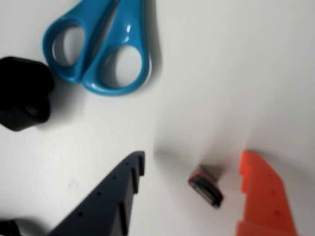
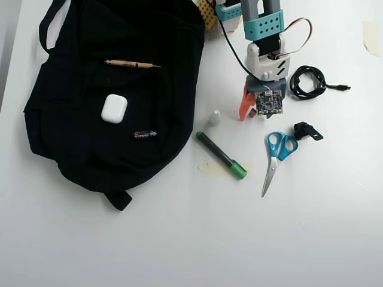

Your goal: Put the usb stick into the black bag

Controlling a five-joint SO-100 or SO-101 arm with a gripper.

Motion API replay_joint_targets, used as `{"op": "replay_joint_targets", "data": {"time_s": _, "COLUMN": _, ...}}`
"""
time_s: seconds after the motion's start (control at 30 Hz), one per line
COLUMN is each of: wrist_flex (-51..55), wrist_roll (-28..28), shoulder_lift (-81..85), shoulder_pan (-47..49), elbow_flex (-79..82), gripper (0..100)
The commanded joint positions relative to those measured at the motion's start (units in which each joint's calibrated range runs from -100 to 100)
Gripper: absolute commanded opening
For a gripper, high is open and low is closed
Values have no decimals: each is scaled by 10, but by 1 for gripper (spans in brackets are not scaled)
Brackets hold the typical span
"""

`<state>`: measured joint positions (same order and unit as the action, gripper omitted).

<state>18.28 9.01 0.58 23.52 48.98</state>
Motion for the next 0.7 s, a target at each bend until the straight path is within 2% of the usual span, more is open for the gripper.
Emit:
{"op": "replay_joint_targets", "data": {"time_s": 0.0, "wrist_flex": 5, "wrist_roll": 3, "shoulder_lift": -5, "shoulder_pan": -3, "elbow_flex": -10, "gripper": 25}}
{"op": "replay_joint_targets", "data": {"time_s": 0.1, "wrist_flex": 5, "wrist_roll": 3, "shoulder_lift": -5, "shoulder_pan": -2, "elbow_flex": -9, "gripper": 24}}
{"op": "replay_joint_targets", "data": {"time_s": 0.3, "wrist_flex": 5, "wrist_roll": -1, "shoulder_lift": -4, "shoulder_pan": -2, "elbow_flex": -9, "gripper": 14}}
{"op": "replay_joint_targets", "data": {"time_s": 0.67, "wrist_flex": 6, "wrist_roll": -3, "shoulder_lift": -3, "shoulder_pan": -2, "elbow_flex": 0, "gripper": 14}}
